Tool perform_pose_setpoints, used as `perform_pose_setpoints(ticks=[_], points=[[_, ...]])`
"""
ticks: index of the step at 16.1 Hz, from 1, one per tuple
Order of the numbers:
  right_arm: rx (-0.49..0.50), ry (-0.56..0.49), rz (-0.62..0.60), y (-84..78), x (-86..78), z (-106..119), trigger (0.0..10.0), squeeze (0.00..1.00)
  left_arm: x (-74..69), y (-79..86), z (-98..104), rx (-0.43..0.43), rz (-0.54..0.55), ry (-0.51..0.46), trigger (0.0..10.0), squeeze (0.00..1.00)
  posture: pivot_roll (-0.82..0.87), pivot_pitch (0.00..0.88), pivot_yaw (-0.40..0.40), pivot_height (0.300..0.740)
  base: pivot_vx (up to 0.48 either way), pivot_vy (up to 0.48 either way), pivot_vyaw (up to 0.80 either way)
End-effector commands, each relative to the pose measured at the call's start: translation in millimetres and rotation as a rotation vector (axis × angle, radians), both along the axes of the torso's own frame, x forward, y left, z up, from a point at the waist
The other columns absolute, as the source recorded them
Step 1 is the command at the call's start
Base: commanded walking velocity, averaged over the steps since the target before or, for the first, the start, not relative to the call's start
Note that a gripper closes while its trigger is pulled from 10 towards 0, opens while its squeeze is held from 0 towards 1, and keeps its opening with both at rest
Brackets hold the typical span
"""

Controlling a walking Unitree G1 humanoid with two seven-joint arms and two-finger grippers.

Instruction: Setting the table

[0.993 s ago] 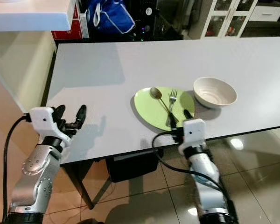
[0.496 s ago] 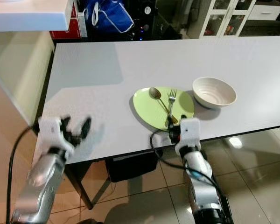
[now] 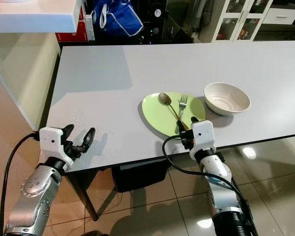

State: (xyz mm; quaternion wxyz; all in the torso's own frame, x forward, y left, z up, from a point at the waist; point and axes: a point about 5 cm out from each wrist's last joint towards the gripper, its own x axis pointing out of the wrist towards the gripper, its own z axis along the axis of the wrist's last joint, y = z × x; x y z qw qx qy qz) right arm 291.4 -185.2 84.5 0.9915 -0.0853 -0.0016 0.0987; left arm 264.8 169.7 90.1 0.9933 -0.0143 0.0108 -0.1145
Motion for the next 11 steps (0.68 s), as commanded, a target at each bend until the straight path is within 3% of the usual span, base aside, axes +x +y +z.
perform_pose_setpoints(ticks=[1, 11], points=[[-0.004, -0.010, -0.011, -2.9, 2.2, 2.0, 10.0, 0.00, 2.3, -3.5, 0.7, 0.003, -0.013, -0.005, 10.0, 0.00, 0.04, 0.000, -0.045, 0.740, 0.000, 0.000, 0.00], [0.028, -0.002, -0.015, 6.7, 7.5, -1.2, 10.0, 0.00, 17.2, -11.9, 18.5, -0.014, 0.003, -0.047, 10.0, 0.00, 0.05, 0.000, -0.034, 0.740, 0.000, 0.000, 0.00]])
